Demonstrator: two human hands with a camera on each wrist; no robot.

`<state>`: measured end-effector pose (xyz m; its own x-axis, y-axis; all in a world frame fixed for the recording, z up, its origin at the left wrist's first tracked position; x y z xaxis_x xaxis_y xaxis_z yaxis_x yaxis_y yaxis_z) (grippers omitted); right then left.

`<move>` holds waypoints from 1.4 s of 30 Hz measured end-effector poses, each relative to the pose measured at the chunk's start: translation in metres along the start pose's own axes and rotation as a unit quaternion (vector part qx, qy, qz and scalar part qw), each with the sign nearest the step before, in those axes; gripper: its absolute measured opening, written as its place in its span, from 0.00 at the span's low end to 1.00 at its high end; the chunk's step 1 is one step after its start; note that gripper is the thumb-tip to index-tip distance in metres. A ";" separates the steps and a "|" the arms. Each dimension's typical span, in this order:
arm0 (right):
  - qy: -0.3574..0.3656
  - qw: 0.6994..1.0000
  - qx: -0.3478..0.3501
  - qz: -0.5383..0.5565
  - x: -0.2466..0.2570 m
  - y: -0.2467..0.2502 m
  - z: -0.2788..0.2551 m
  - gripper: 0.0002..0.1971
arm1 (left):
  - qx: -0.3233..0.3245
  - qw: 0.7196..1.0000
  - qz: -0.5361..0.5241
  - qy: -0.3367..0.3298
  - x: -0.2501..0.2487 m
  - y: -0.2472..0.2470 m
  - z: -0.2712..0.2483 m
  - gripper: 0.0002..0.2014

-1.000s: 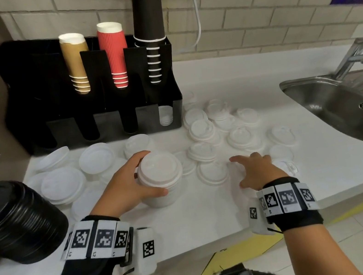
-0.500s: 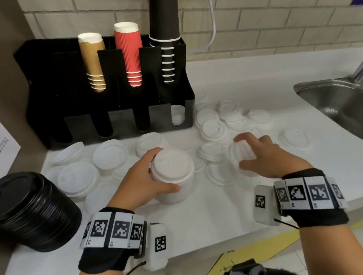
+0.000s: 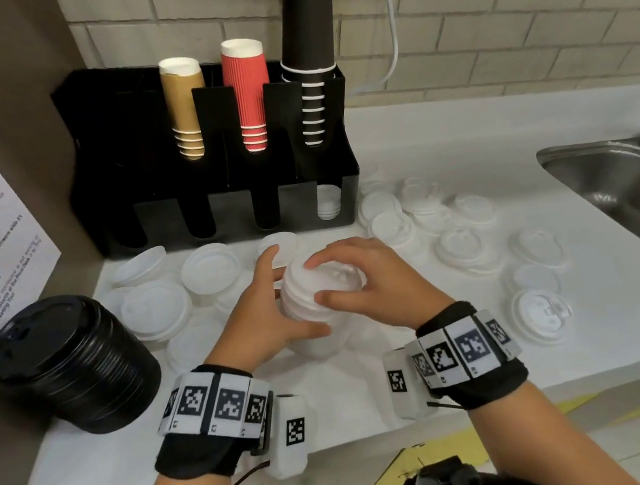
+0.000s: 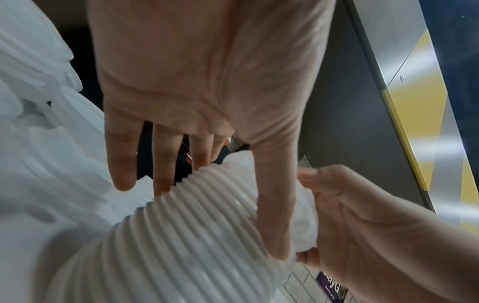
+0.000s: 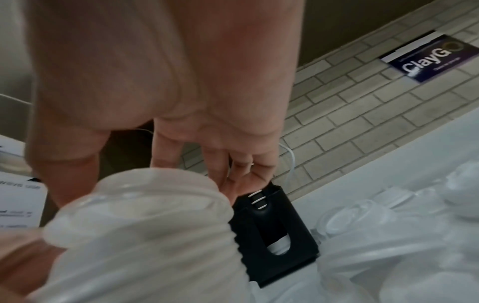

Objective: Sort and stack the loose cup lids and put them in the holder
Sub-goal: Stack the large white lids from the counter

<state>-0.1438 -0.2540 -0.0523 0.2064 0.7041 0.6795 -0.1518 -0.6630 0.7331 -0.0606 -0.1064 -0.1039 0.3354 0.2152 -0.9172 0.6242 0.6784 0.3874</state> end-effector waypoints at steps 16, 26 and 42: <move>-0.008 1.000 0.013 -0.014 0.001 -0.010 0.000 0.26 | 0.008 0.999 0.000 -0.035 -0.004 0.002 0.001 0.43; -0.440 0.876 -0.145 -0.132 -0.120 0.079 -0.050 0.35 | 0.009 1.000 0.008 -0.023 -0.001 0.003 0.006 0.38; -0.343 0.933 -0.106 -0.021 -0.135 0.097 -0.068 0.41 | 0.009 1.000 0.011 -0.025 -0.002 0.001 0.007 0.40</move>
<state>-0.2517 -0.3963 -0.0710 0.7757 0.3512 0.5244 -0.3028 -0.5220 0.7974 -0.0555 -0.1116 -0.1012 0.3841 0.1933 -0.9028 0.6291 0.6609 0.4092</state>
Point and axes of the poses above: each hand's wrist, its own z-axis towards the middle knuckle, its own y-axis out of the back of the hand, x = y × z, the point moved 3 cm from there along z, towards the middle knuckle, and after that the axes turned 11 degrees about -y, right-handed, at the moved point
